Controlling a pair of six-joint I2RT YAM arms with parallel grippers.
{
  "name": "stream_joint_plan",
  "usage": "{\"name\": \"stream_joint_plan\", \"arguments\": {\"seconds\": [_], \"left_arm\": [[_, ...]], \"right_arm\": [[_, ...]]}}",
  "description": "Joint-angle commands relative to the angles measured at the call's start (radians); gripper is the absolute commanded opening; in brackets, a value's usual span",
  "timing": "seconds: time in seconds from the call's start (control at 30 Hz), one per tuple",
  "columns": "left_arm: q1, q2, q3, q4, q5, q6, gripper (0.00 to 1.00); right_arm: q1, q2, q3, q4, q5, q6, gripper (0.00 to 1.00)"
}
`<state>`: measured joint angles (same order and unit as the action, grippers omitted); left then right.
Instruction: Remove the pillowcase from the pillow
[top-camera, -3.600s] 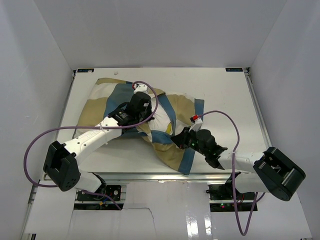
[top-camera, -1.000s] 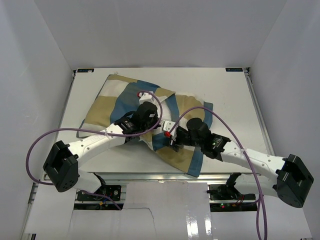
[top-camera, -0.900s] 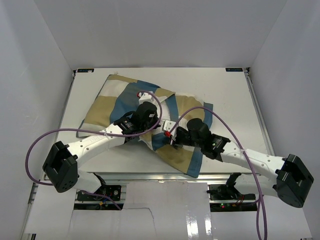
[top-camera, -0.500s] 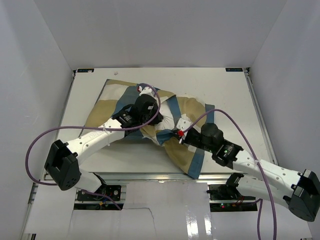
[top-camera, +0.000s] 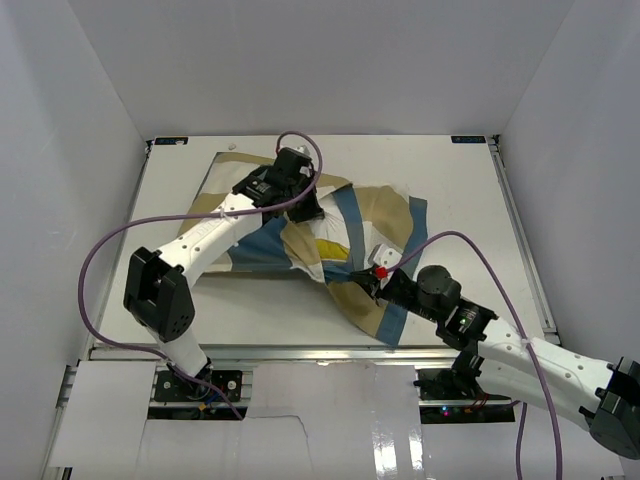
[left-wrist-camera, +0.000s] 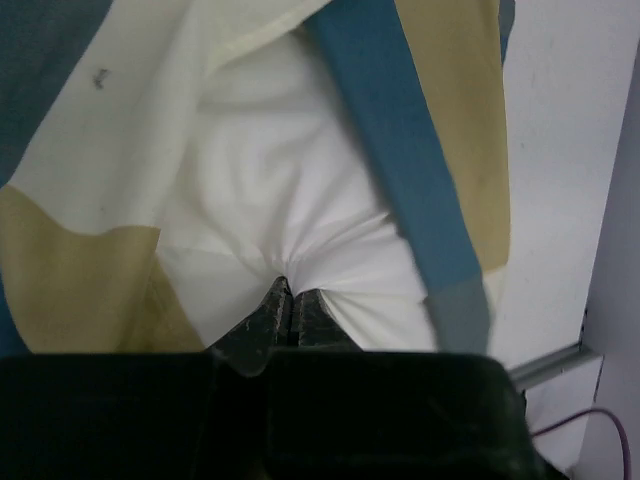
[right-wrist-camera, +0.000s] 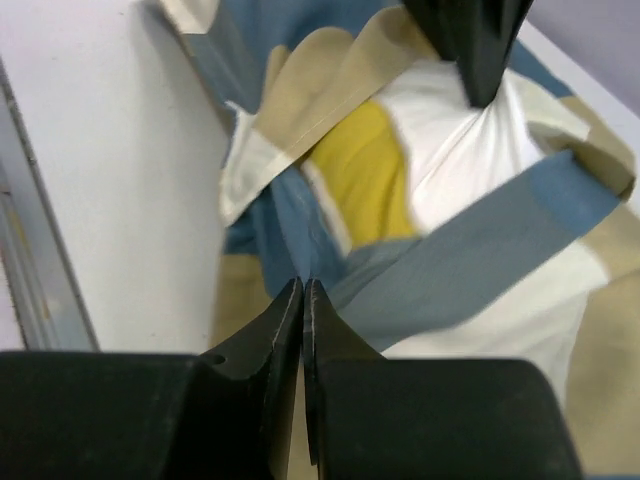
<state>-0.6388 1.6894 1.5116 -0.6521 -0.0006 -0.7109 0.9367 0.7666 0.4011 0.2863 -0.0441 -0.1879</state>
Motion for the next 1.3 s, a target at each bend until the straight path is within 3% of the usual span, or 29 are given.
{"name": "stream_joint_plan", "arguments": {"seconds": [0.0,0.13,0.27,0.37,0.43,0.47,0.5,0.6,0.7,0.93,1.07,1.17,1.23,1.27], "left_arm": [[0.157,-0.051,0.081,0.121,-0.242,0.011,0.00],[0.215,-0.088,0.064,0.127,-0.184,0.005,0.00],[0.215,-0.146,0.007,0.201,-0.026,-0.019,0.00],[0.202,-0.177,-0.053,0.250,0.097,-0.027,0.00],[0.177,-0.209,-0.106,0.279,0.097,-0.022,0.00],[0.171,-0.221,-0.128,0.293,0.097,-0.022,0.00],[0.166,-0.244,-0.152,0.307,0.102,-0.025,0.00],[0.157,-0.269,-0.218,0.345,0.117,-0.033,0.00],[0.151,-0.293,-0.272,0.365,0.119,-0.035,0.00],[0.142,-0.367,-0.399,0.448,0.177,-0.059,0.00],[0.133,-0.422,-0.430,0.459,0.203,-0.064,0.00],[0.133,-0.450,-0.465,0.488,0.235,-0.074,0.00],[0.131,-0.465,-0.482,0.503,0.258,-0.081,0.00],[0.130,-0.470,-0.484,0.506,0.264,-0.081,0.00]], "right_arm": [[0.042,-0.023,-0.031,-0.082,-0.111,0.097,0.08],[0.044,-0.018,-0.050,-0.072,-0.064,0.131,0.08],[0.045,0.055,-0.065,0.031,0.091,0.180,0.08],[0.045,0.108,-0.062,0.115,0.121,0.217,0.08],[0.045,0.137,-0.021,0.117,0.128,0.272,0.08],[0.045,0.145,0.035,0.105,0.150,0.307,0.11],[0.045,0.152,0.062,0.096,0.186,0.365,0.28],[0.045,0.171,0.133,0.097,0.260,0.445,0.56],[0.045,0.175,0.160,0.139,0.282,0.481,0.62],[0.044,0.220,0.157,0.088,0.440,0.478,0.64],[0.033,0.232,0.065,0.232,0.478,0.389,0.64],[0.022,0.250,0.032,0.336,0.405,0.337,0.63],[0.020,0.281,0.056,0.389,0.377,0.323,0.60],[0.020,0.296,0.076,0.378,0.380,0.326,0.51]]}}
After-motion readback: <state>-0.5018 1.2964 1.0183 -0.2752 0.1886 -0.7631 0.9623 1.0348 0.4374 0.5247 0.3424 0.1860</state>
